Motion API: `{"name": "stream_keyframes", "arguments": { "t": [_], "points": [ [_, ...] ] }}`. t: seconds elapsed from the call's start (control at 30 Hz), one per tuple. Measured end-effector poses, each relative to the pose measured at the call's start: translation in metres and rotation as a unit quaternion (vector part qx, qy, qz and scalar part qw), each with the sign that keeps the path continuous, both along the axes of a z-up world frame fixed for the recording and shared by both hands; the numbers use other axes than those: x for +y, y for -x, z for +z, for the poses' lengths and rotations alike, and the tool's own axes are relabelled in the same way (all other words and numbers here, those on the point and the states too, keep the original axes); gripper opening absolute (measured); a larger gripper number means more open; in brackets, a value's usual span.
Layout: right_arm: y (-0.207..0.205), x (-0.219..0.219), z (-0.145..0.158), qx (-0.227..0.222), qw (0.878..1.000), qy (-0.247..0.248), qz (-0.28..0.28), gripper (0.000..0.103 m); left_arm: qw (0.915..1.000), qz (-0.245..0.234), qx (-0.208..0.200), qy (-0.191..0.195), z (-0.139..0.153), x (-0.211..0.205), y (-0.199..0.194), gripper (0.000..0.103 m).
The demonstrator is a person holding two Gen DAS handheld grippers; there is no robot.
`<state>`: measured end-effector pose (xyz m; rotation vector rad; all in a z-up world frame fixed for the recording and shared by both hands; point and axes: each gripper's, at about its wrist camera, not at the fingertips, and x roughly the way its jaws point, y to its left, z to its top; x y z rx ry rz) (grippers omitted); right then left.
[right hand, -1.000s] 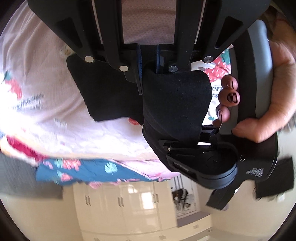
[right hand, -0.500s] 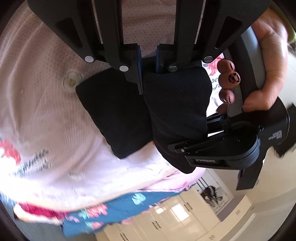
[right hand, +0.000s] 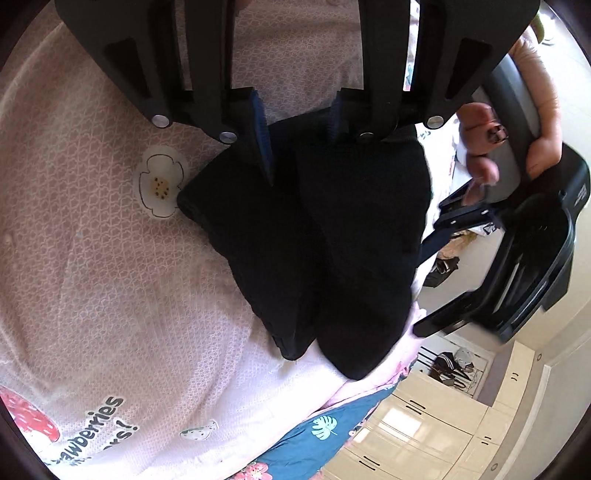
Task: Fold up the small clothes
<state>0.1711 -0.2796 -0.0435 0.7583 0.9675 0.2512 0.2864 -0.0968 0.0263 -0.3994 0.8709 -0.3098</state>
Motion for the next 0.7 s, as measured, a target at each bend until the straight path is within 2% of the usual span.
{"name": "stream_keyframes", "arguments": {
  "t": [0.07, 0.13, 0.2, 0.23, 0.3, 0.47, 0.6, 0.7],
  "points": [
    [0.000, 0.002, 0.004, -0.002, 1.000, 0.002, 0.002, 0.033, 0.9999, 0.003, -0.013, -0.010, 0.006, 0.011, 0.008, 0.070],
    [-0.001, 0.001, 0.008, -0.004, 1.000, -0.003, 0.006, 0.043, 0.9995, 0.010, -0.015, -0.025, 0.007, 0.024, 0.017, 0.070],
    [-0.004, -0.002, 0.013, -0.012, 1.000, -0.016, 0.004, 0.062, 0.9989, 0.012, -0.014, -0.044, 0.001, 0.038, 0.030, 0.070],
    [-0.006, -0.005, 0.017, -0.018, 1.000, -0.023, 0.006, 0.065, 0.9985, 0.011, -0.011, -0.052, -0.003, 0.042, 0.034, 0.070],
    [-0.013, -0.009, 0.026, -0.029, 0.999, -0.026, 0.016, 0.079, 0.9980, 0.010, -0.003, -0.062, -0.015, 0.053, 0.047, 0.071],
    [-0.051, -0.020, 0.052, -0.050, 0.998, -0.009, 0.034, 0.080, 0.9987, 0.004, 0.018, -0.048, -0.042, 0.067, 0.058, 0.071],
    [-0.080, -0.012, 0.060, -0.036, 0.995, 0.068, 0.056, 0.080, 0.9986, -0.019, 0.014, -0.047, -0.044, 0.061, 0.055, 0.071],
    [-0.106, -0.010, 0.055, -0.018, 0.992, 0.121, 0.045, 0.080, 0.9974, -0.037, 0.004, -0.062, -0.041, 0.055, 0.056, 0.071]
  ]
}}
